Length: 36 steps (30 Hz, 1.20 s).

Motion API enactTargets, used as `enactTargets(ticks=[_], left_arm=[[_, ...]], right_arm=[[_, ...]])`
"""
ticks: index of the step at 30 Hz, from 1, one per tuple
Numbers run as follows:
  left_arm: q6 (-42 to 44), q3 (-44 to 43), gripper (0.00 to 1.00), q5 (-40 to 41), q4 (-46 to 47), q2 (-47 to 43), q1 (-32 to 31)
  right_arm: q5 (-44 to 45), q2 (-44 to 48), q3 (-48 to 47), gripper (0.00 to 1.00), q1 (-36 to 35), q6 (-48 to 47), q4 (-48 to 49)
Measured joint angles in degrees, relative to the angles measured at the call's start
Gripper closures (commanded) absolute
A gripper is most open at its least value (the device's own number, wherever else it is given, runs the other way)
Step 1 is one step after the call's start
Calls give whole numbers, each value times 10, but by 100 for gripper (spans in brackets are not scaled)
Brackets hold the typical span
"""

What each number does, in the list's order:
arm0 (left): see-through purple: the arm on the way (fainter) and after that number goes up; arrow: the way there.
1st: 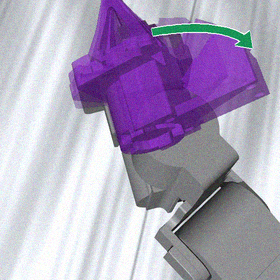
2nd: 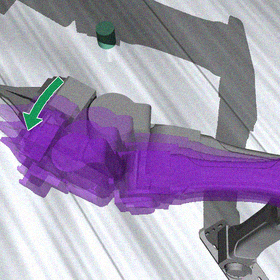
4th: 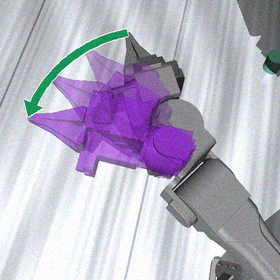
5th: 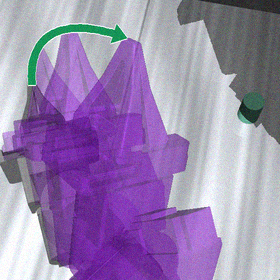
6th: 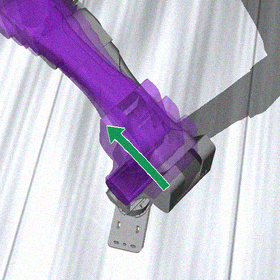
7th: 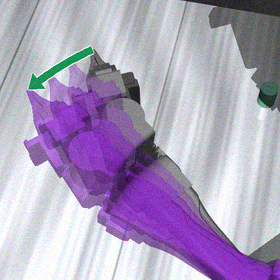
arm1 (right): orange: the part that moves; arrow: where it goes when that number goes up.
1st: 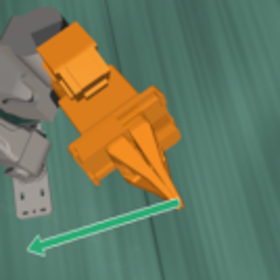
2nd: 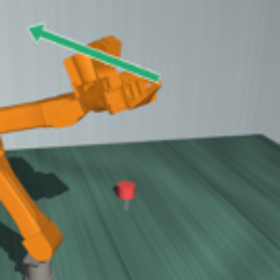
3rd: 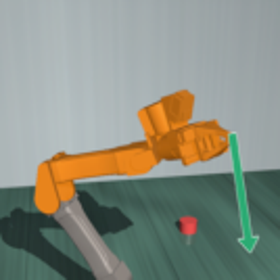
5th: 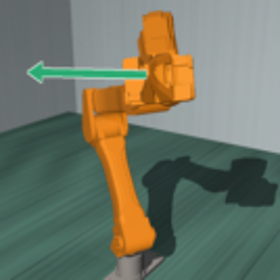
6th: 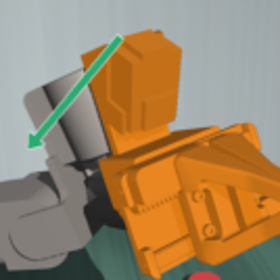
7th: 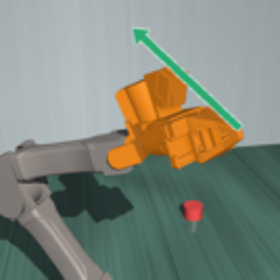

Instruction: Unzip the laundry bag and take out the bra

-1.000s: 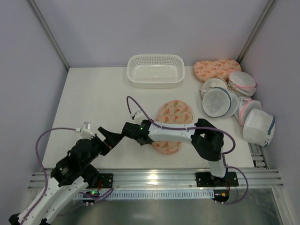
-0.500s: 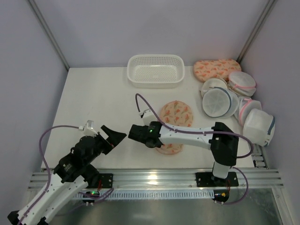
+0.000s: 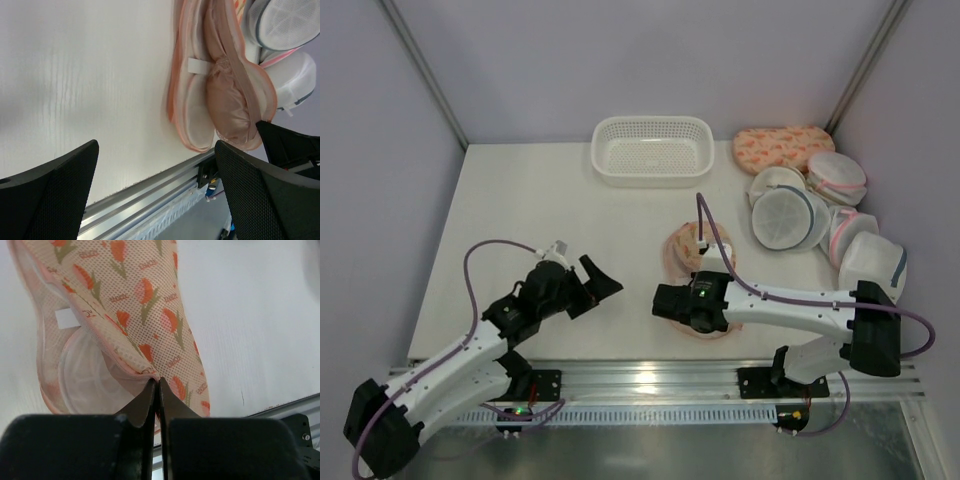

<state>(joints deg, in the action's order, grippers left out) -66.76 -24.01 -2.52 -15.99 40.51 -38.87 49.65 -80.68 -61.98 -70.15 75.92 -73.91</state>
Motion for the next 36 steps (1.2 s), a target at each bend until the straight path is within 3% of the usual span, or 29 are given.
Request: enactTargets(ticks=[5, 9, 10, 13, 20, 22, 25, 30, 36], left_arm=[[13, -17, 1, -39, 67, 123, -1], [13, -26, 1, -53, 121, 165, -9], [12, -29, 1, -56, 132, 172, -12], [12, -33, 1, -61, 157, 182, -16], [12, -33, 1, -61, 167, 171, -18], [12, -33, 1, -60, 165, 160, -18], [12, -33, 0, -56, 164, 137, -19], [12, -33, 0, -51, 153, 114, -19], [12, -31, 1, -50, 148, 109, -19]], right_arm=[[-2, 65, 73, 96, 0, 61, -2], [-24, 166, 156, 96, 0, 23, 85], [-33, 187, 176, 93, 1, 6, 116], [-59, 216, 215, 70, 1, -30, 188], [-86, 191, 221, 69, 2, -81, 266], [-89, 180, 221, 72, 2, -88, 278], [-92, 165, 220, 95, 2, -95, 288], [-76, 145, 203, 96, 2, -47, 246], [-33, 188, 196, 97, 2, 126, 111]])
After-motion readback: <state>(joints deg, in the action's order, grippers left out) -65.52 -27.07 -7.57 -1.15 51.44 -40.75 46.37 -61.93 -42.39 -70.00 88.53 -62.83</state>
